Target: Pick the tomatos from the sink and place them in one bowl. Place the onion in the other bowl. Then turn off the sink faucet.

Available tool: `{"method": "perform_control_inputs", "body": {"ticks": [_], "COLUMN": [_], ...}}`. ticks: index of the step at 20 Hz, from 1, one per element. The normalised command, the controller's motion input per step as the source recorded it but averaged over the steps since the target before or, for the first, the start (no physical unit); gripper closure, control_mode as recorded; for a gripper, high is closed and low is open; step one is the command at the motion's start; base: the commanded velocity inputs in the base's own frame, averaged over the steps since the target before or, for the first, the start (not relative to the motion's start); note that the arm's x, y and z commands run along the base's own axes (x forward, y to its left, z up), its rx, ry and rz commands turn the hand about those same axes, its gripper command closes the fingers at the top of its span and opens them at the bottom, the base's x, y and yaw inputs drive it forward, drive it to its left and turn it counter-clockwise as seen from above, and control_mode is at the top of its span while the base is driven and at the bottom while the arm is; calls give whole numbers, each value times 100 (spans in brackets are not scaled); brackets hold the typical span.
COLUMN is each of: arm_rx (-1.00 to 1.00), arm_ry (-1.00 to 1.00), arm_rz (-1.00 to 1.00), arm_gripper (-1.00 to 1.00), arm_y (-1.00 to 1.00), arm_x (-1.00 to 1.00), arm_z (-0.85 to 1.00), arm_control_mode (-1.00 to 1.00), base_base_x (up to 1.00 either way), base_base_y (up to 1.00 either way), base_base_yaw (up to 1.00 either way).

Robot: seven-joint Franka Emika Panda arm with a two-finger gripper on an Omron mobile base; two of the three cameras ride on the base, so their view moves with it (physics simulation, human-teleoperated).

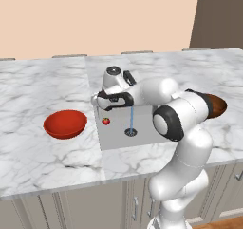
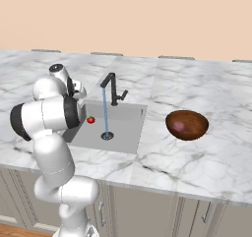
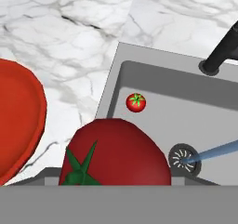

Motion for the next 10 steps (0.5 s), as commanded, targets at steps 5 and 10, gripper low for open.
{"method": "perform_control_inputs", "body": {"ticks": [5, 10], "arm_rx": [0, 0], "arm_ry": [0, 4], "arm_rz": [3, 1], "arm_gripper": [100, 100], "arm_y": [56, 66], "arm_x": [-22, -9], "arm_z": [-1, 0], "arm_control_mode": [-100, -100], "base_base_x": [0, 0], "base_base_y": [0, 0], "base_base_yaw": [0, 0]}}
